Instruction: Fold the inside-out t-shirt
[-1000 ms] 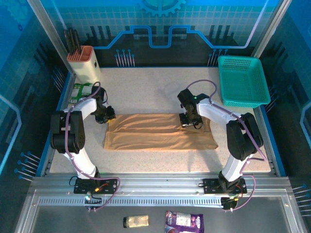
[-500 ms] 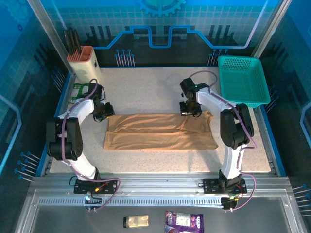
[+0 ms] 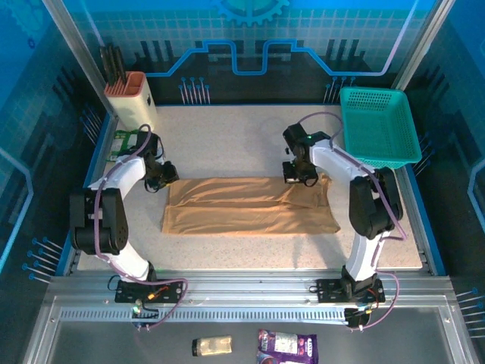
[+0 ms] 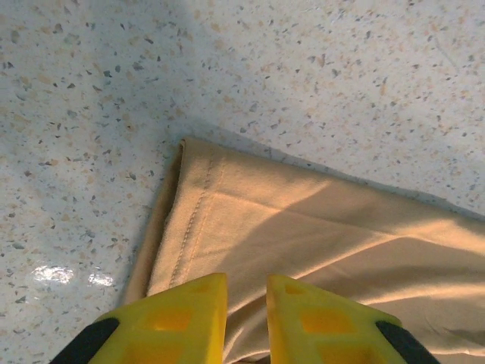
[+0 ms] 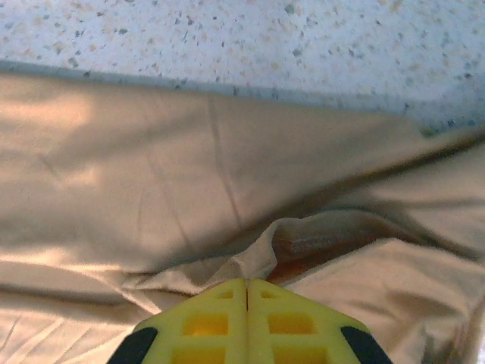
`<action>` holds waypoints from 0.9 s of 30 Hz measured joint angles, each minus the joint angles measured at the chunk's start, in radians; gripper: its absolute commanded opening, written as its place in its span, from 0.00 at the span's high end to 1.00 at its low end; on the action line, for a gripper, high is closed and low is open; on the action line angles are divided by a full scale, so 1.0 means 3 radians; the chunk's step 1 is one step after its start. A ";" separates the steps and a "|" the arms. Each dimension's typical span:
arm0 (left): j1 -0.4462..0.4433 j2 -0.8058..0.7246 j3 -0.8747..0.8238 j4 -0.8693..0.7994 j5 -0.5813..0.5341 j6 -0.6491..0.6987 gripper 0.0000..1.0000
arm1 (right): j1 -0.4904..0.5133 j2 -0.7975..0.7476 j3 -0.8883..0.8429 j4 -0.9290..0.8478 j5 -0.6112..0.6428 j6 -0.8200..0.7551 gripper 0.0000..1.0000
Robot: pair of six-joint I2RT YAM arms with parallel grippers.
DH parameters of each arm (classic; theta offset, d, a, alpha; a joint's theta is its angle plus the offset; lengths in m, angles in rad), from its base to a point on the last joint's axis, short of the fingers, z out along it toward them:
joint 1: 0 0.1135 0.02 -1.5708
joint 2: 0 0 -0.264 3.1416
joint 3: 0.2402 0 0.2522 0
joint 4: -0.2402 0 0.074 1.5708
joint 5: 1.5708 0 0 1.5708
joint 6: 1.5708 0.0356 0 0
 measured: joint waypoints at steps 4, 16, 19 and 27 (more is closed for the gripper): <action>0.0000 -0.0093 0.0000 0.0001 0.0039 -0.0004 0.78 | 0.0151 -0.0460 -0.0370 -0.0028 0.0025 0.0231 1.00; -0.0347 -0.0148 0.0109 -0.0043 0.0144 -0.0058 0.75 | 0.0608 -0.1204 -0.1195 0.0008 -0.0229 0.1095 0.67; -0.0575 -0.0148 0.0221 -0.0061 0.0145 -0.0064 0.74 | 0.0455 -0.1335 -0.1143 0.0010 -0.0238 0.1044 0.66; -0.1331 -0.0145 0.0336 -0.0048 0.0146 -0.0263 0.74 | -0.0178 -0.0774 -0.0627 0.0015 -0.0163 0.0496 0.66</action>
